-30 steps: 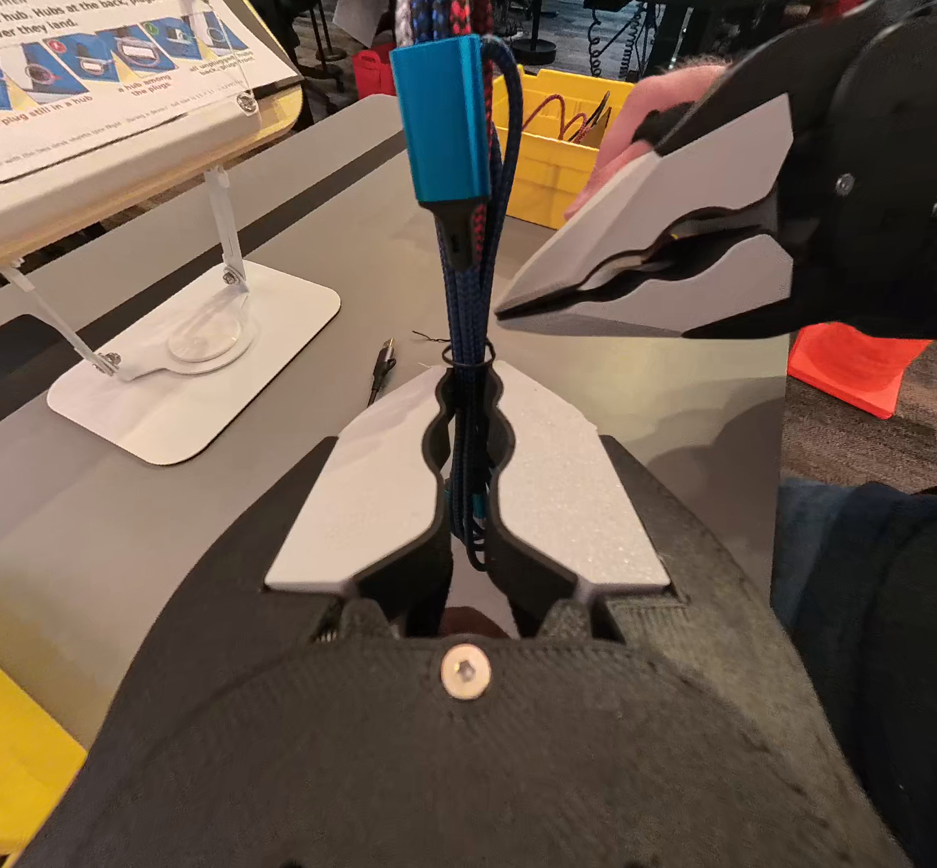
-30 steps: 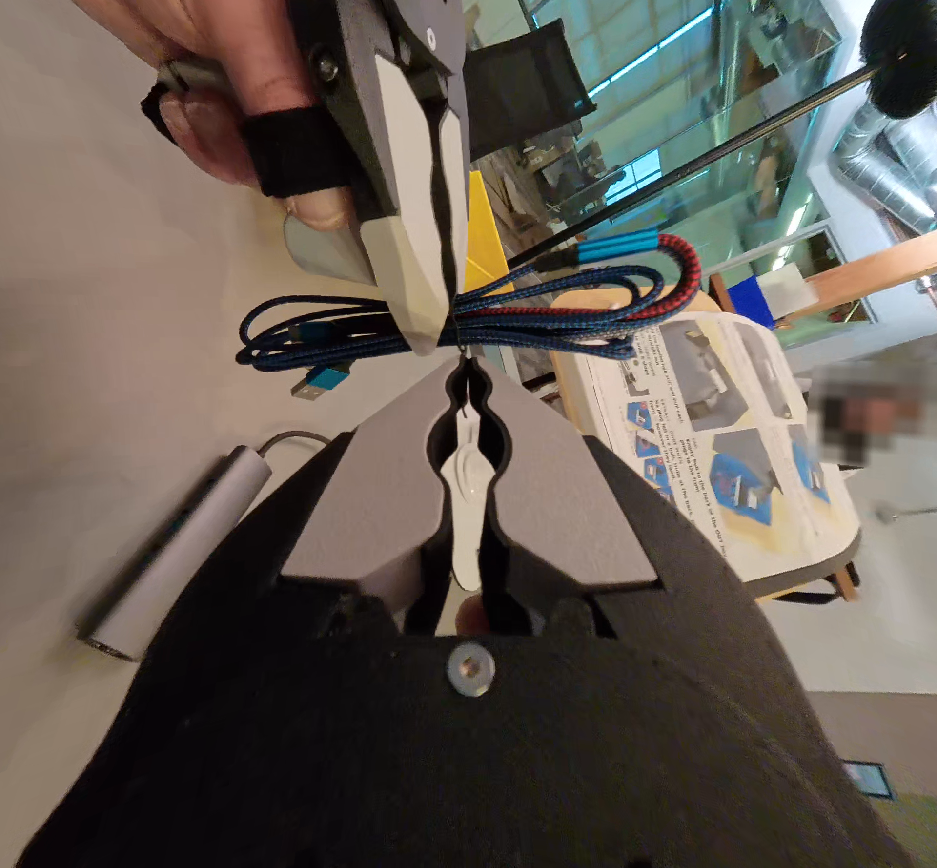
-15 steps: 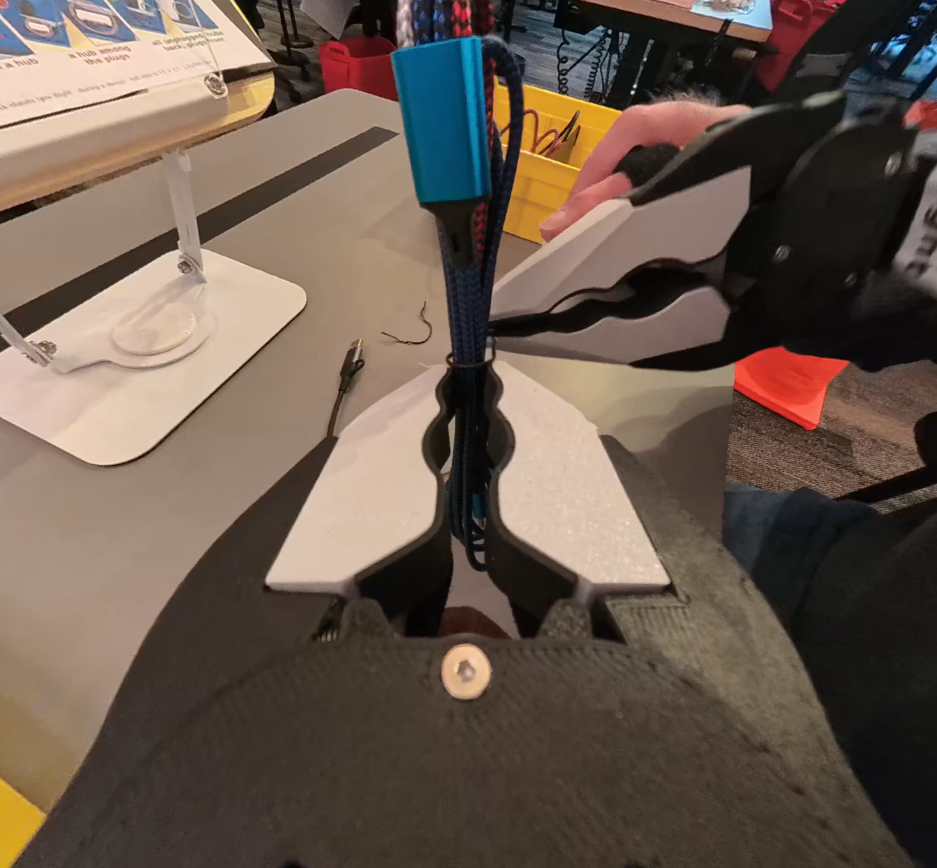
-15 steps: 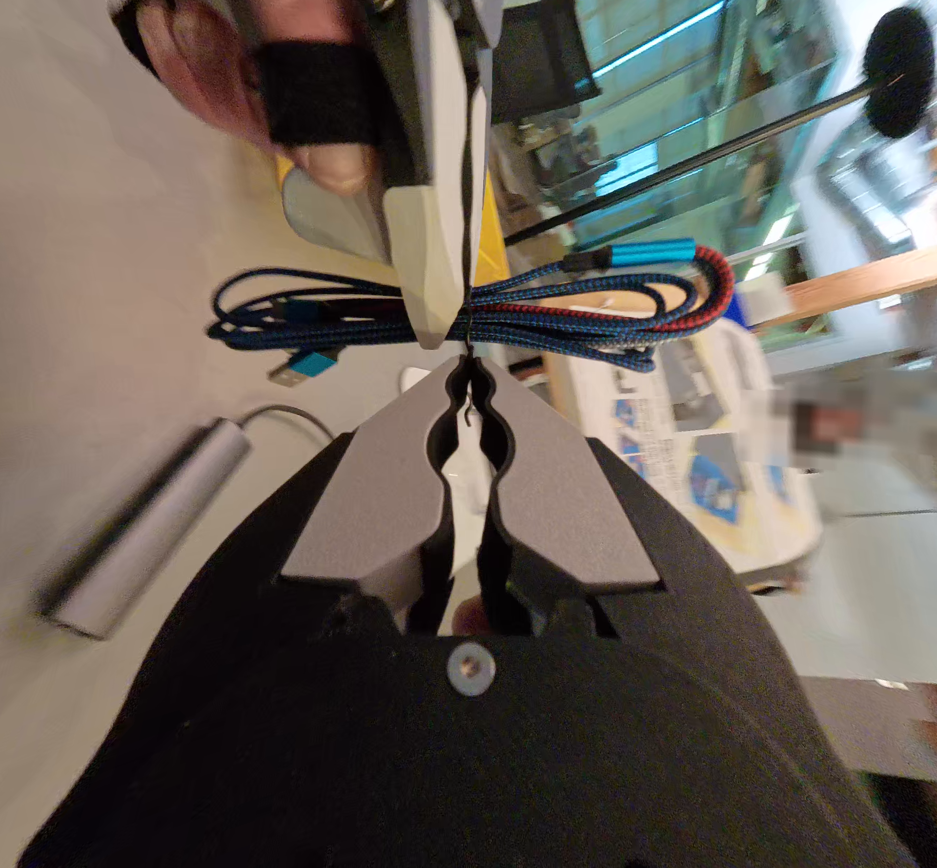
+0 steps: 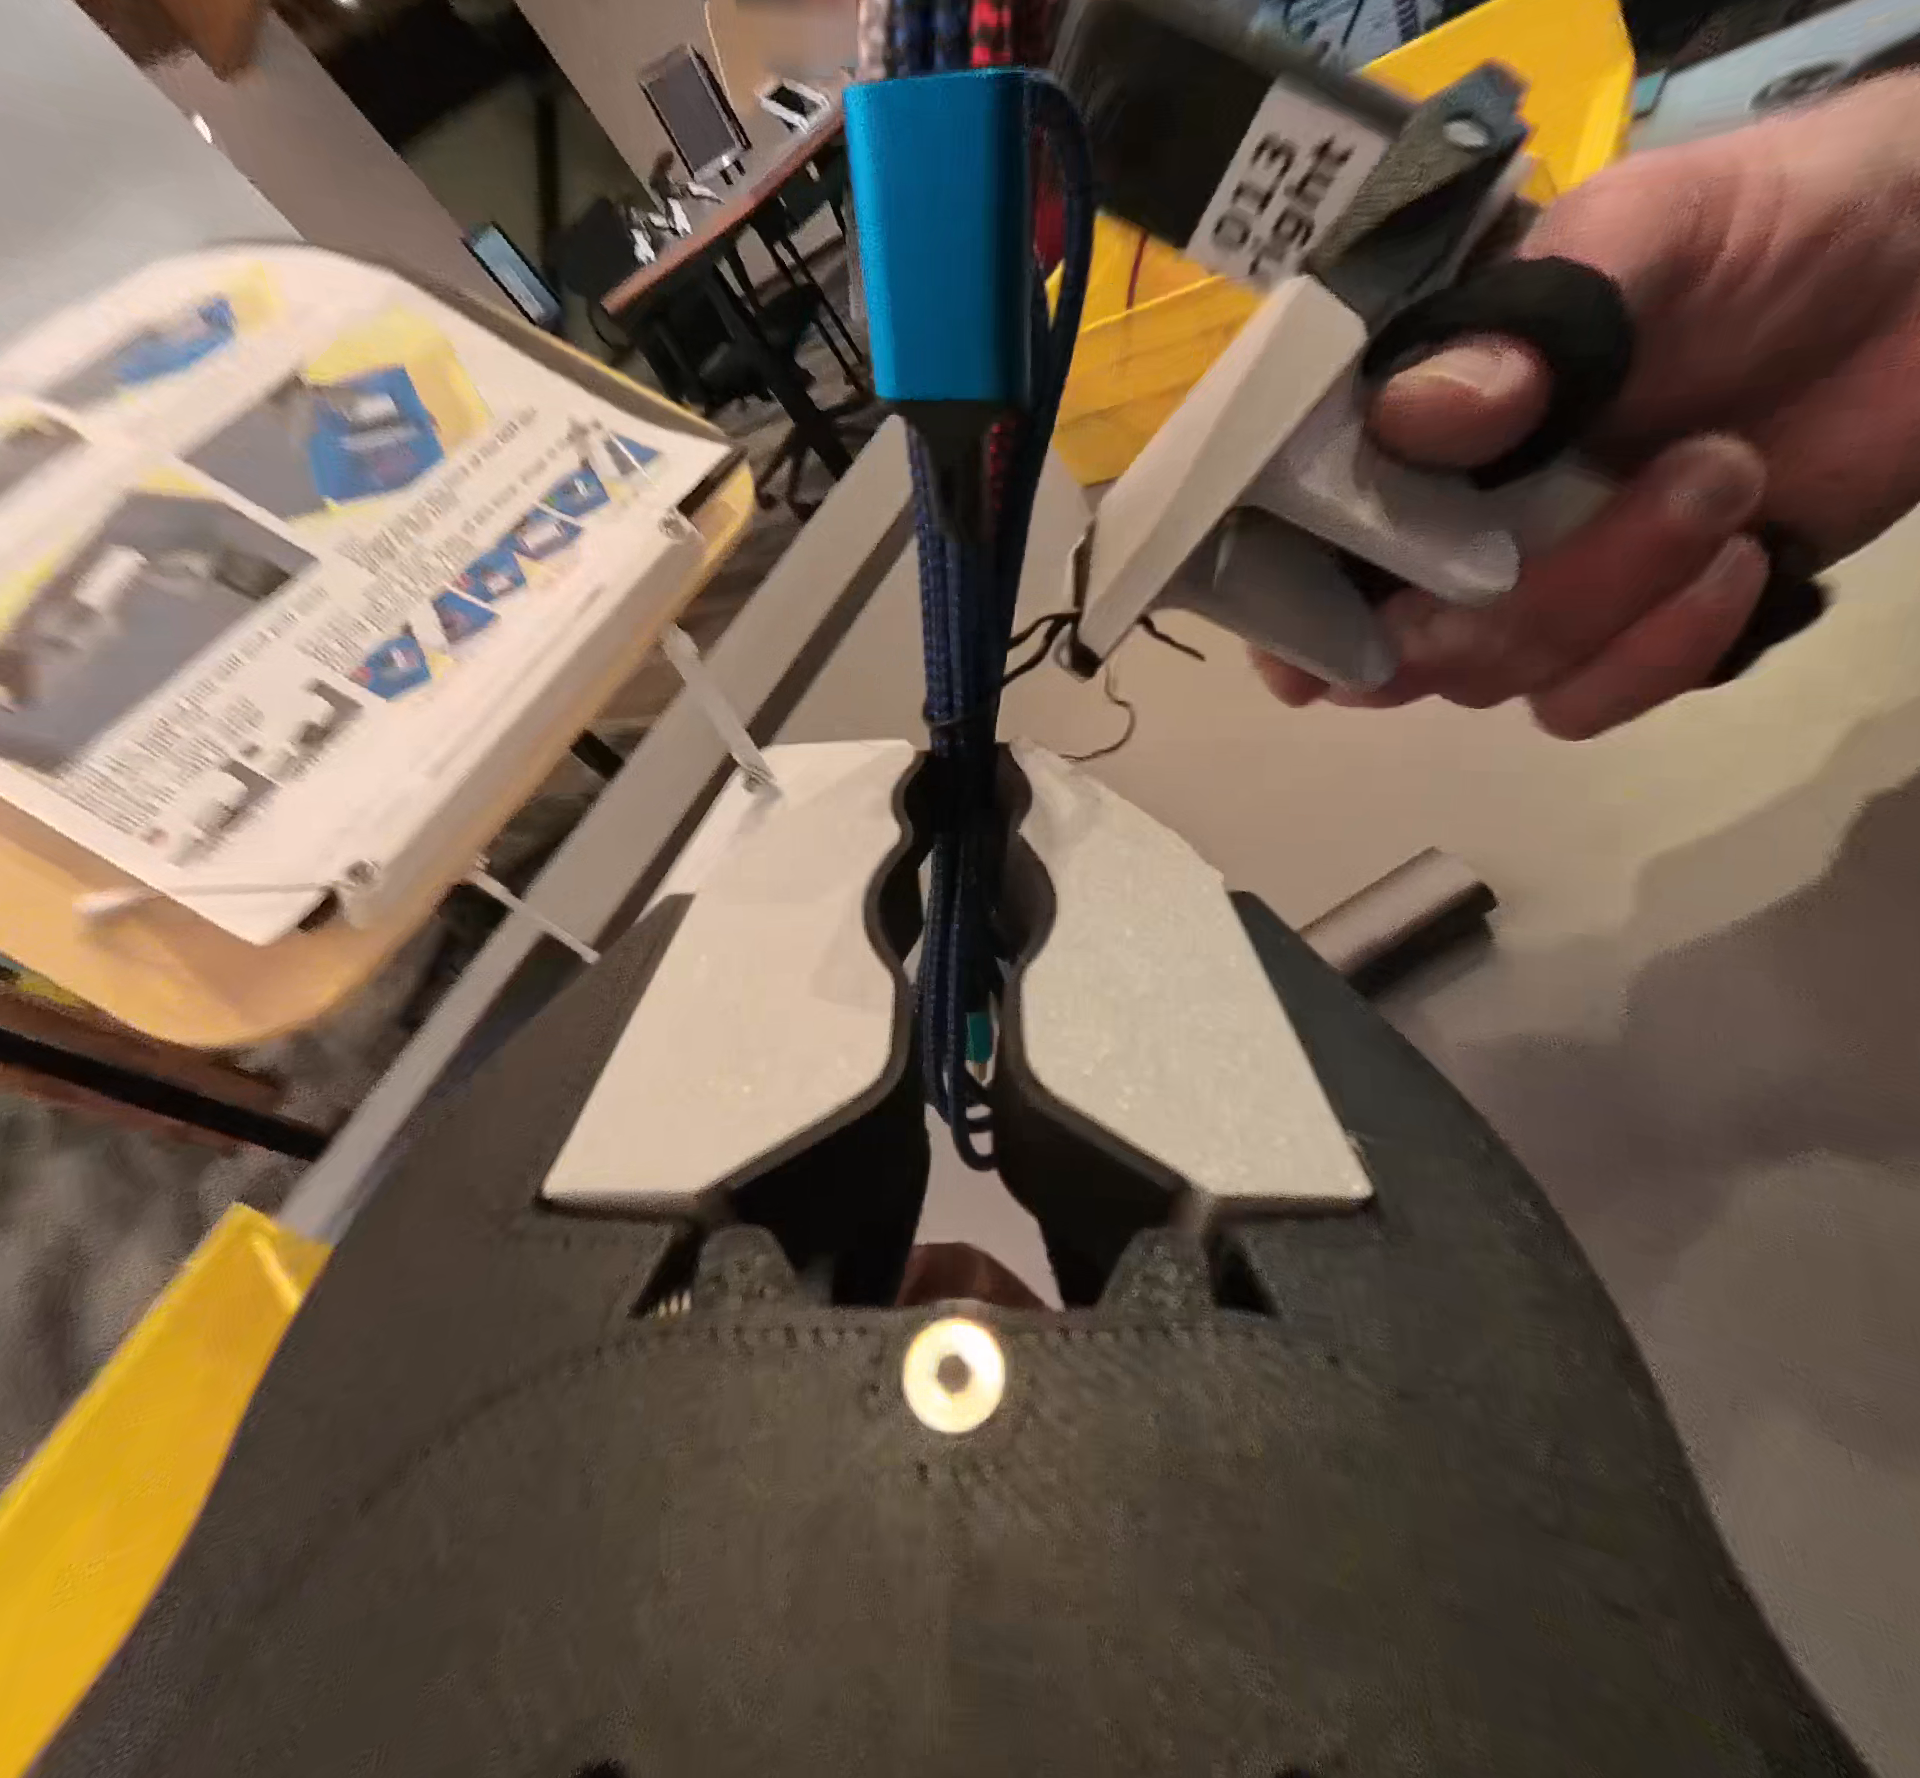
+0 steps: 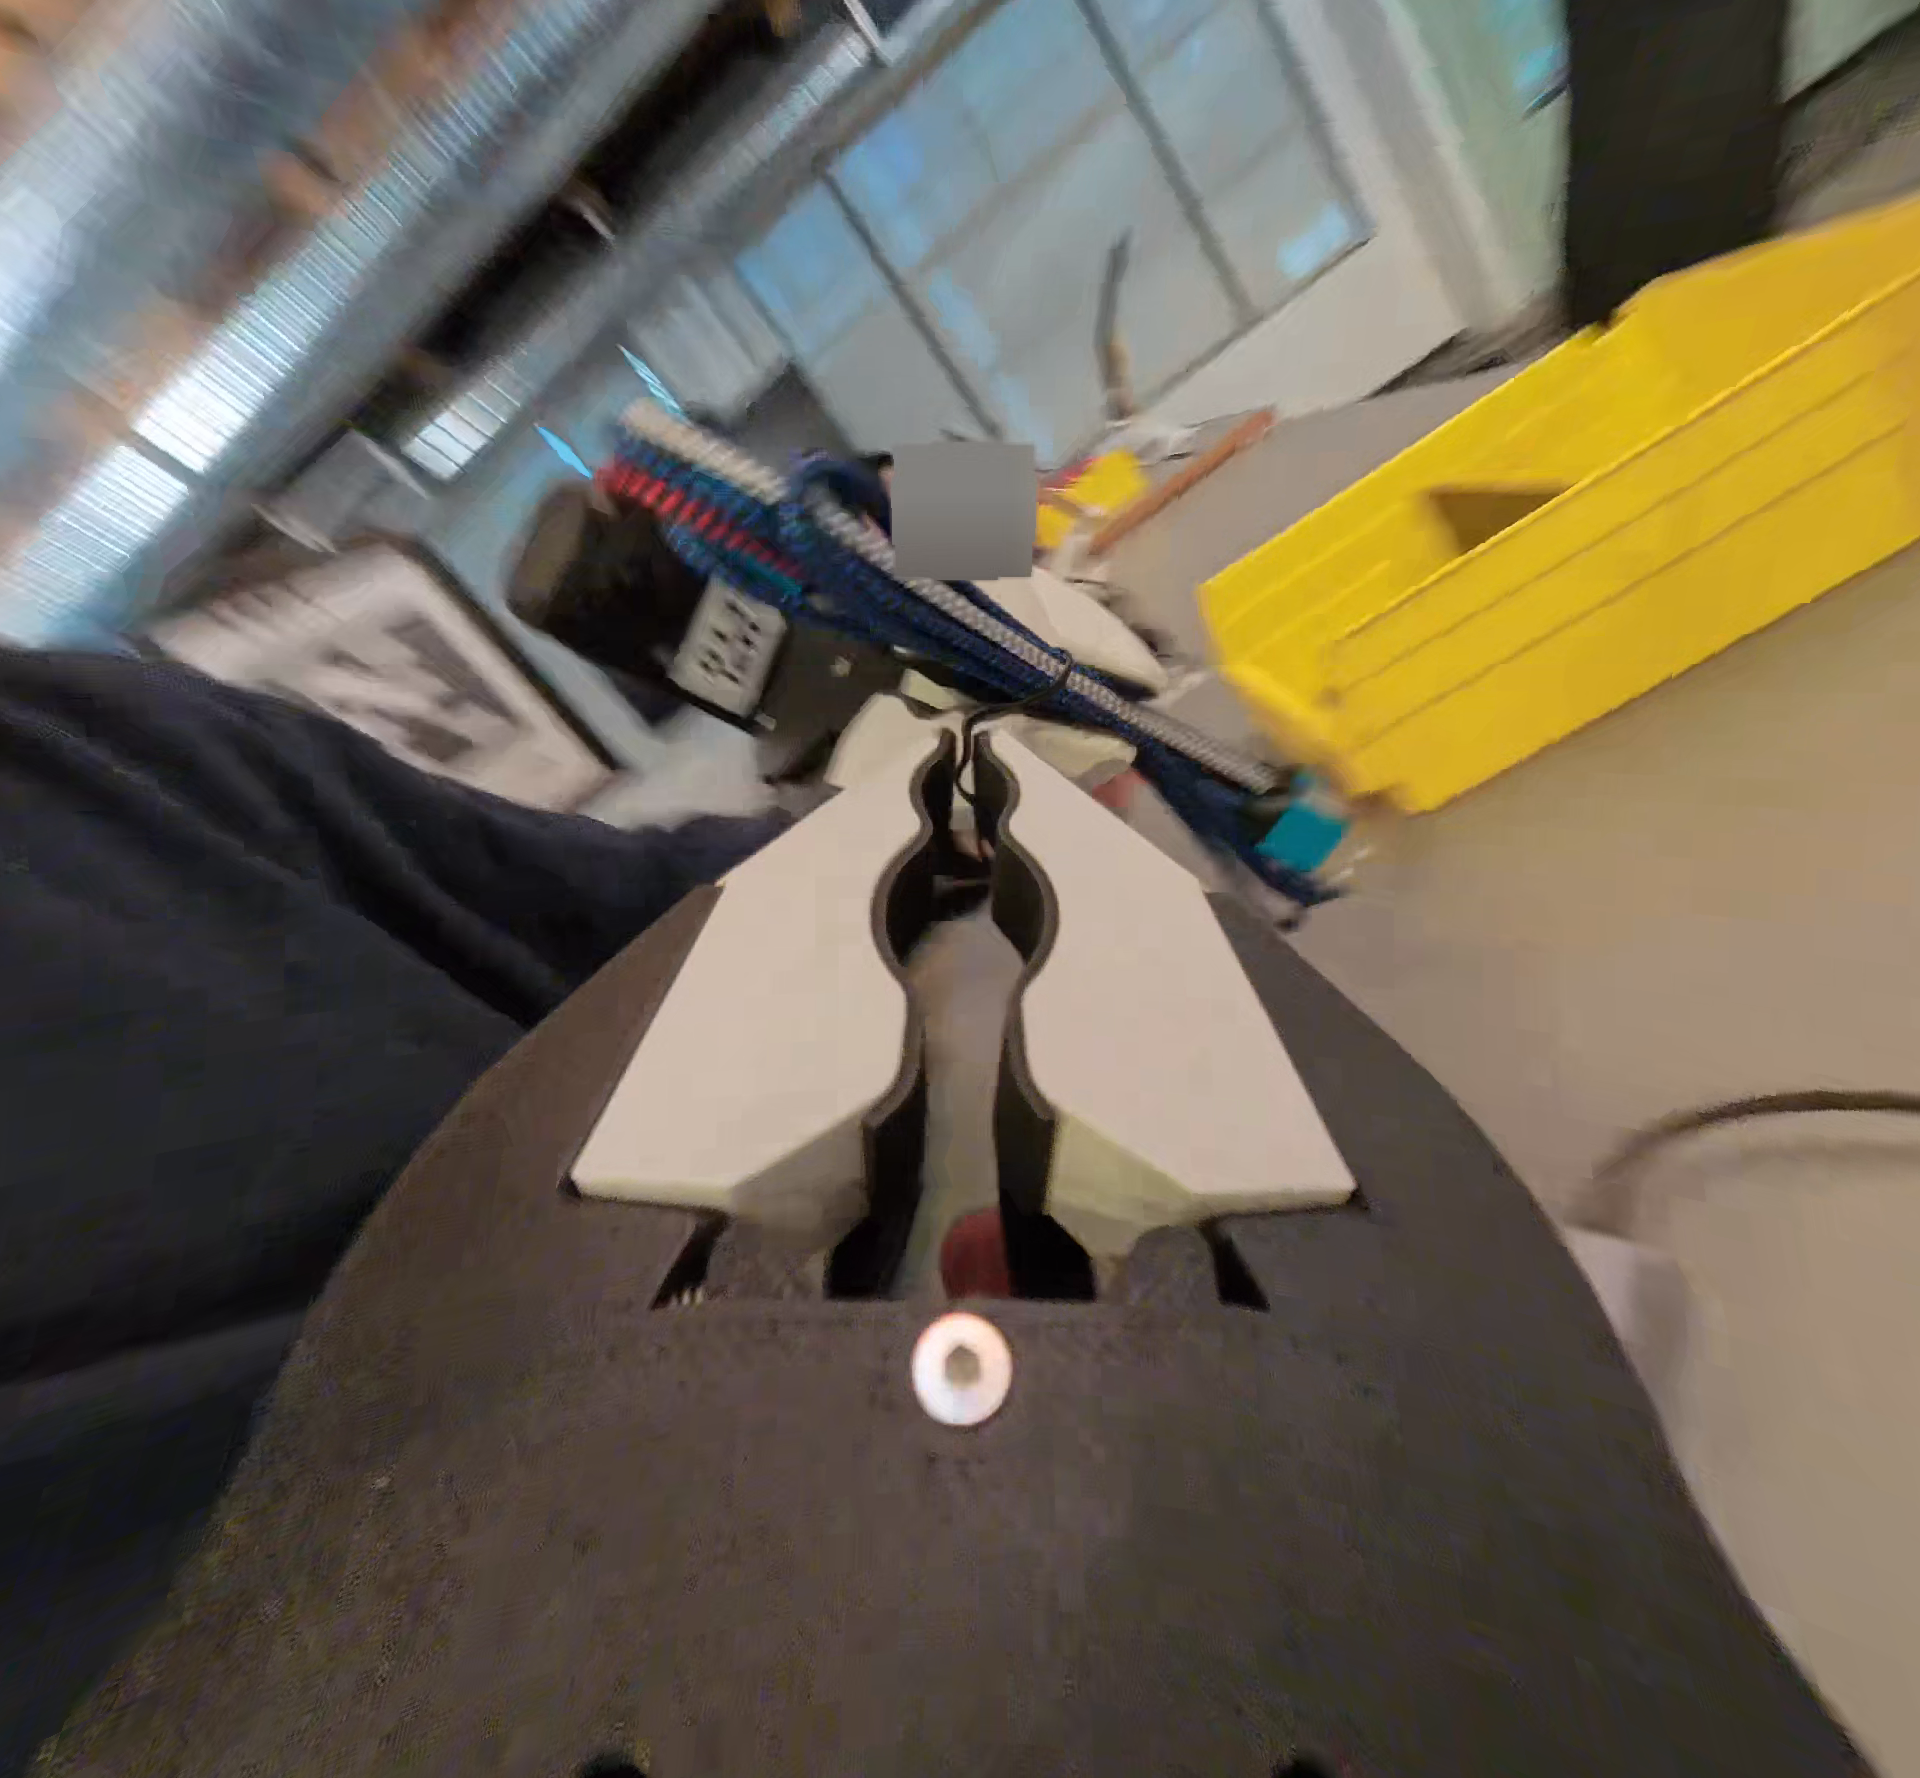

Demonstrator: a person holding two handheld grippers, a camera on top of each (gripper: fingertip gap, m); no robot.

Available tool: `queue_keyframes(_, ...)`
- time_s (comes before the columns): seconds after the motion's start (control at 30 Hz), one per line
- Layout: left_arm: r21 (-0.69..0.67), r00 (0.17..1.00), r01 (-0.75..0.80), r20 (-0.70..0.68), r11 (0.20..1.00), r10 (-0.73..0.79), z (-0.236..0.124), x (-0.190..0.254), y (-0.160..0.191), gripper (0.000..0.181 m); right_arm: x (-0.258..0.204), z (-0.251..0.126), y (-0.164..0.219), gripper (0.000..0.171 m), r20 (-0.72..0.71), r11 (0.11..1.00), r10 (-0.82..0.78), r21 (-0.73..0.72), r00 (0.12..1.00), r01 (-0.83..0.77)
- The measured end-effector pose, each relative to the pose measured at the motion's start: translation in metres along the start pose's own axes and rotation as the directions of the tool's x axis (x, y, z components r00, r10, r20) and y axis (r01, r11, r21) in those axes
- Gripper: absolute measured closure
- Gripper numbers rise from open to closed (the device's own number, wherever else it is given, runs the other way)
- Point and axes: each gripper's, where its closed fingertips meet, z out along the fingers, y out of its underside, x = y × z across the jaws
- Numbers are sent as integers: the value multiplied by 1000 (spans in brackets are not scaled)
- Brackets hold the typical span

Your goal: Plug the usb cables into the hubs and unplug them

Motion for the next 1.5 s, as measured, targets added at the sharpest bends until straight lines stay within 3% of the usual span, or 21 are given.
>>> queue_keyframes(0.07, -33, 994, 99, -40, 995, -100, 2, 1, 7, 171, 11, -5, 0, 150, -167, 947, -318, -102, 933, 304)
queue_keyframes(0.1, -30, 986, 157, -45, 987, -158, 3, 0, 7, 171, 16, -8, 1, 141, -228, 862, -501, -208, 835, 461)
queue_keyframes(0.2, -62, 954, 283, -79, 957, -288, 7, 0, 9, 172, 21, -15, -11, 144, -251, 386, -922, -525, 295, 758)
queue_keyframes(0.3, -111, 928, 344, -112, 932, -356, 12, 8, 11, 172, 21, -11, -14, 159, -45, -110, -979, -702, -199, 704)
queue_keyframes(0.33, -113, 918, 365, -119, 924, -378, 13, 10, 9, 172, 23, -9, -13, 162, 16, -218, -955, -714, -296, 666)
queue_keyframes(0.4, -133, 901, 399, -127, 907, -415, 13, 13, 9, 172, 26, -8, -15, 170, 65, -314, -917, -726, -394, 612)
queue_keyframes(0.5, -125, 884, 434, -134, 892, -449, 11, 12, 9, 172, 27, -7, -14, 171, 69, -297, -929, -722, -362, 624)
queue_keyframes(0.57, -105, 899, 414, -110, 904, -424, 11, 8, 8, 171, 29, -7, -13, 171, -31, -106, -982, -718, -184, 688)
queue_keyframes(0.63, -80, 925, 368, -70, 927, -373, 11, 3, 7, 172, 29, -6, -13, 171, -238, 321, -946, -616, 219, 719)
queue_keyframes(0.7, -53, 954, 297, -29, 953, -299, 9, 0, 4, 172, 25, -5, -13, 171, -358, 777, -627, -347, 692, 525)
queue_keyframes(0.73, -47, 965, 261, -7, 964, -261, 9, -2, 3, 171, 23, -5, -14, 171, -330, 923, -381, -186, 864, 336)
queue_keyframes(0.77, -40, 974, 228, 14, 973, -228, 9, -3, 2, 171, 21, -5, -16, 171, -237, 992, -129, -39, 963, 123)
queue_keyframes(0.8, -32, 979, 203, 31, 979, -202, 9, -4, 1, 171, 19, -5, -17, 171, -117, 995, 70, 77, 991, -61)
queue_keyframes(0.87, -54, 978, 207, 18, 977, -207, 10, -2, 5, 171, 21, -6, -14, 171, -42, 977, 148, 159, 988, -139)
queue_keyframes(0.93, -65, 970, 241, -3, 968, -241, 10, 1, 10, 171, 23, -8, -9, 165, -157, 993, -76, 80, 985, 89)
queue_keyframes(1.0, -79, 957, 287, -27, 955, -290, 10, 2, 14, 171, 23, -11, -10, 155, -265, 931, -363, -78, 893, 355)
queue_keyframes(1.1, -79, 927, 367, -49, 927, -371, 10, -3, 14, 172, 31, -20, -16, 150, -325, 562, -827, -443, 459, 699)
queue_keyframes(1.17, -94, 921, 377, -68, 922, -383, 11, -1, 14, 172, 28, -18, -16, 151, -222, 307, -951, -574, 217, 759)
queue_keyframes(1.23, -102, 912, 392, -86, 915, -400, 13, 3, 13, 172, 33, -17, -11, 152, -104, 115, -993, -664, 61, 739)
queue_keyframes(1.33, -93, 891, 432, -108, 897, -440, 11, 5, 10, 171, 43, -17, -6, 163, -13, -15, -999, -702, -34, 712)
queue_keyframes(1.5, -80, 874, 463, -127, 883, -469, 9, 3, 8, 171, 43, -16, -6, 170, -26, 14, -1000, -695, -5, 718)
